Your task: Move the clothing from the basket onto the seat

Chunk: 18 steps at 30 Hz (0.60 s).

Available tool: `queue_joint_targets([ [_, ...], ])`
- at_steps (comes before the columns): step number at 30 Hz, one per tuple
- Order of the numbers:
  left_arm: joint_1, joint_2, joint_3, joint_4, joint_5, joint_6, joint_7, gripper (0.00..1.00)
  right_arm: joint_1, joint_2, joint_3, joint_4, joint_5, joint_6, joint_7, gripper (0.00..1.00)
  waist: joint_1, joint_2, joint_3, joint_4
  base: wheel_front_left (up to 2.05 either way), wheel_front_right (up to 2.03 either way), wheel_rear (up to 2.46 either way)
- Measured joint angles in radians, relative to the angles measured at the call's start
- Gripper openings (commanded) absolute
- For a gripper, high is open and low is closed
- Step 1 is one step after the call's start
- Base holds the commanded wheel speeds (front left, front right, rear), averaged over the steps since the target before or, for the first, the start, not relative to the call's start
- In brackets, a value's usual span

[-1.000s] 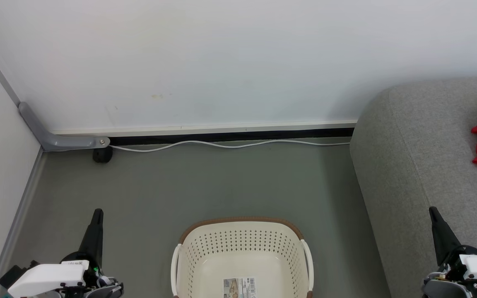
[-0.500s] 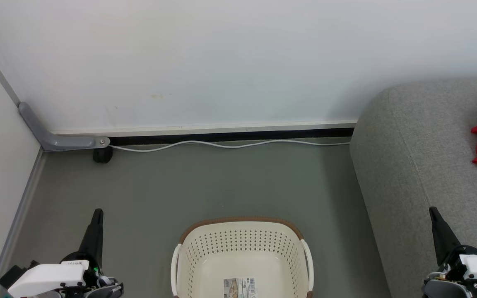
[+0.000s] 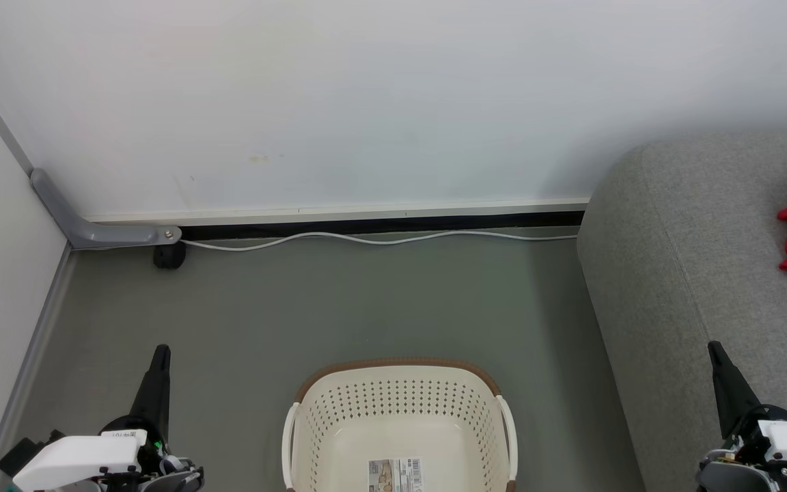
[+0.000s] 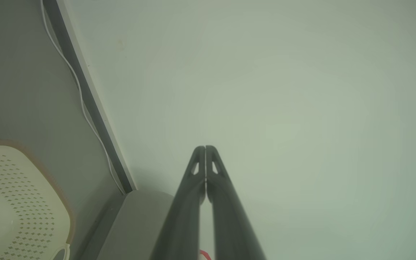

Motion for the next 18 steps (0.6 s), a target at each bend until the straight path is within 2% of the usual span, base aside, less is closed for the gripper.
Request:
queue_joint_targets([
  [18, 0.0, 0.0, 0.0, 0.0, 0.0, 0.0, 0.0, 0.0, 0.0, 0.0, 0.0, 0.0, 0.0, 0.0, 0.0, 0.0, 0.0, 0.0, 0.0, 0.0, 0.0, 0.0, 0.0],
])
